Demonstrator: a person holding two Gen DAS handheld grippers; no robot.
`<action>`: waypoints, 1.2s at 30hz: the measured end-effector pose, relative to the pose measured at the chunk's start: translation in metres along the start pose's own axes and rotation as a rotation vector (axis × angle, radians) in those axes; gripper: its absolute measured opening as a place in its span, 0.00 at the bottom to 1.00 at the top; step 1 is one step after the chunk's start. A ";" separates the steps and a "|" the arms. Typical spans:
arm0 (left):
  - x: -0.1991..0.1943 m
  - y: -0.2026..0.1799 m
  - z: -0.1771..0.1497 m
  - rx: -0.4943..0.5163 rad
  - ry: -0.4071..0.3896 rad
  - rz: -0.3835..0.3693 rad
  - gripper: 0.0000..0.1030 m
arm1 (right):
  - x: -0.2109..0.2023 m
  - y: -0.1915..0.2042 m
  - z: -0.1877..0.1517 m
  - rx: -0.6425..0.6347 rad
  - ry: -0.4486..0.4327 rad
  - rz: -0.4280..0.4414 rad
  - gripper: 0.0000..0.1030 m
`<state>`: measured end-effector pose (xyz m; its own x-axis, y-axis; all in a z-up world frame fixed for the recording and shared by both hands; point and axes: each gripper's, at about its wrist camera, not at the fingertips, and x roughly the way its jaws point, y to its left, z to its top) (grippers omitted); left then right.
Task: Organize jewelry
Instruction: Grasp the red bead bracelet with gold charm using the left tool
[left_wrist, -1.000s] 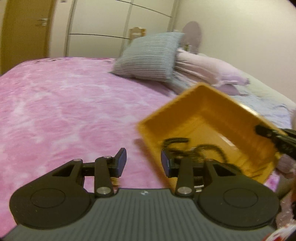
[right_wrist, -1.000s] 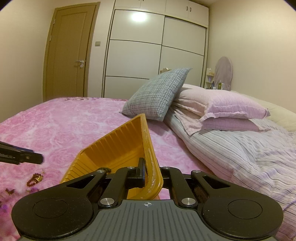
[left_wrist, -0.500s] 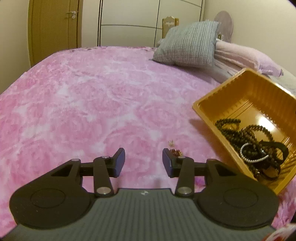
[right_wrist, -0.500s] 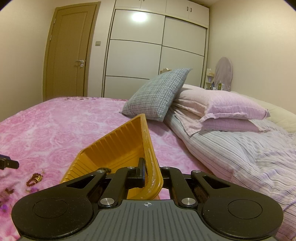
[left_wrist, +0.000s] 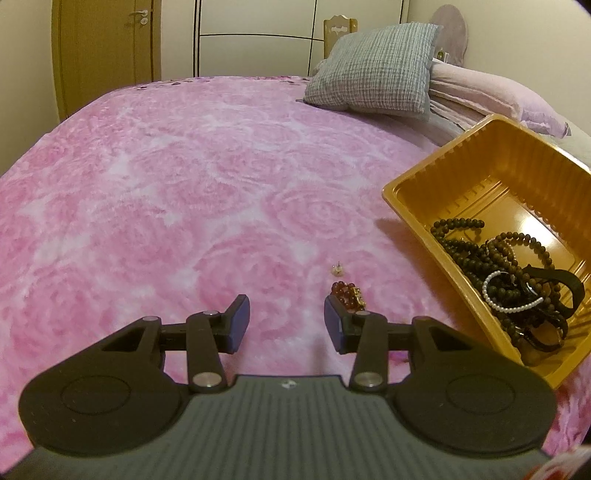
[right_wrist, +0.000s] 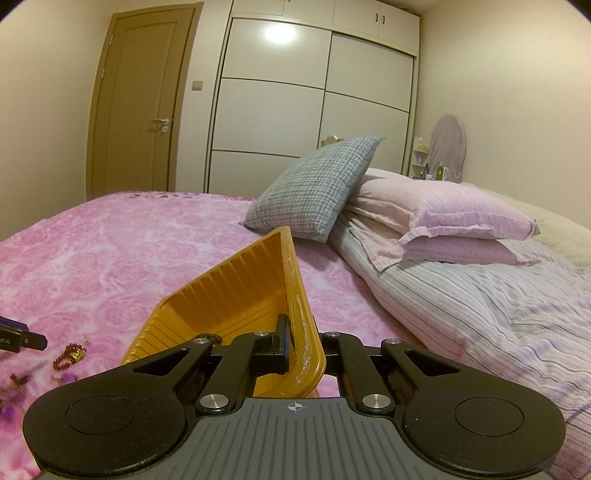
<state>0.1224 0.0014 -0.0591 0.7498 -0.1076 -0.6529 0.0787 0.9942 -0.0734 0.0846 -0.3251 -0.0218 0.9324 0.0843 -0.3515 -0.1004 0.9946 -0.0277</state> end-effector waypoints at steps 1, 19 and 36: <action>0.000 0.000 0.000 0.003 0.000 0.002 0.39 | 0.000 0.000 0.000 0.000 0.000 0.000 0.07; 0.024 -0.029 0.001 0.107 0.045 -0.051 0.19 | 0.000 0.000 -0.001 -0.002 0.004 -0.002 0.06; -0.011 0.012 0.006 0.077 -0.002 0.041 0.04 | 0.002 -0.002 -0.001 0.004 0.007 -0.005 0.06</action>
<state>0.1185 0.0147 -0.0483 0.7548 -0.0671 -0.6526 0.0985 0.9951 0.0117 0.0859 -0.3273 -0.0237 0.9306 0.0786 -0.3576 -0.0942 0.9952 -0.0263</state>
